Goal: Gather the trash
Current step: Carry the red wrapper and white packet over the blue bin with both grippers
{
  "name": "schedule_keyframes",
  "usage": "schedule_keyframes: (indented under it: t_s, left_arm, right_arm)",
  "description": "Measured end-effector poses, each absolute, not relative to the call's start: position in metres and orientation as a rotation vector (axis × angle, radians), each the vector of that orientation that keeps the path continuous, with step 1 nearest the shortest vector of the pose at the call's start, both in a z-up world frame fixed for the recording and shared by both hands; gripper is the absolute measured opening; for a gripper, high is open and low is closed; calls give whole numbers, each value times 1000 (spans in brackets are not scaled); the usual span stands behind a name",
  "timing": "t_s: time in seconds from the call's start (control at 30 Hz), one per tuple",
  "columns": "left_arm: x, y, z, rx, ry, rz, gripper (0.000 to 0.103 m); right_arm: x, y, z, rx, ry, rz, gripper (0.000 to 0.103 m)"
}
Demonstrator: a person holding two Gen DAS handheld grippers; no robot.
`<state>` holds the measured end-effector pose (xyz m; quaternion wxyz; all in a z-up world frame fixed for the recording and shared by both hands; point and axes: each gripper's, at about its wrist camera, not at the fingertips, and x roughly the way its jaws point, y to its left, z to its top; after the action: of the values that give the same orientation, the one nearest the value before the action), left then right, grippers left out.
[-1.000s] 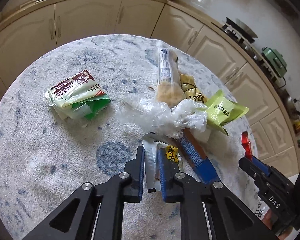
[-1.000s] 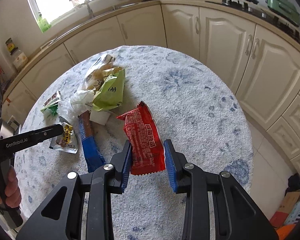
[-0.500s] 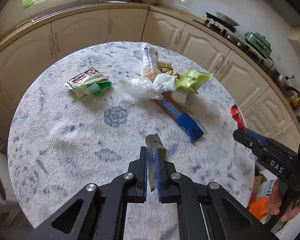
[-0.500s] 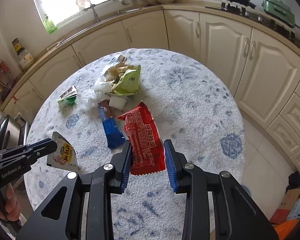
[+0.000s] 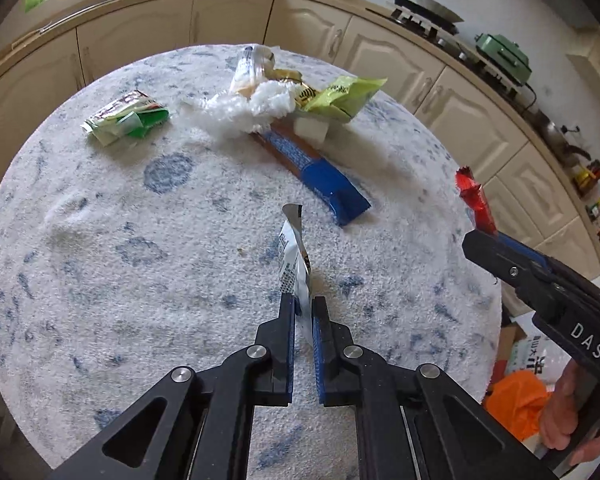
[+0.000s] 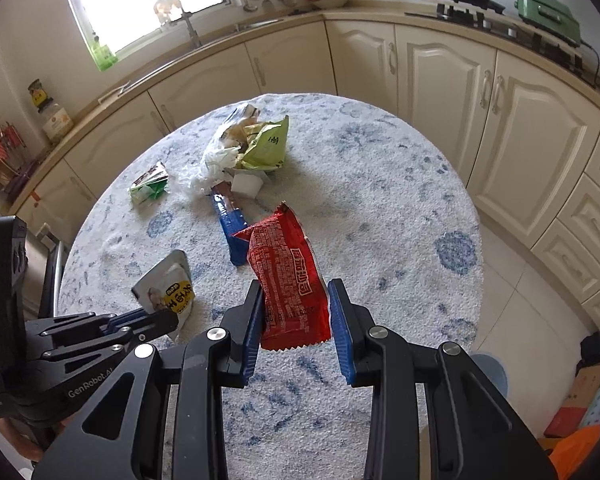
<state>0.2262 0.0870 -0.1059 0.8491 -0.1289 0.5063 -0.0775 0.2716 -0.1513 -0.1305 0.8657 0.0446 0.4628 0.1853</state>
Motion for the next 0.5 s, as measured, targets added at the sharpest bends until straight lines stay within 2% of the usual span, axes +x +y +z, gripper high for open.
schedule_keyframes:
  t_s: [0.5]
  left_arm:
    - [233,72,-93,-240,979,-147,2]
  right_arm:
    - [272,-173,-137,121,982,354,32]
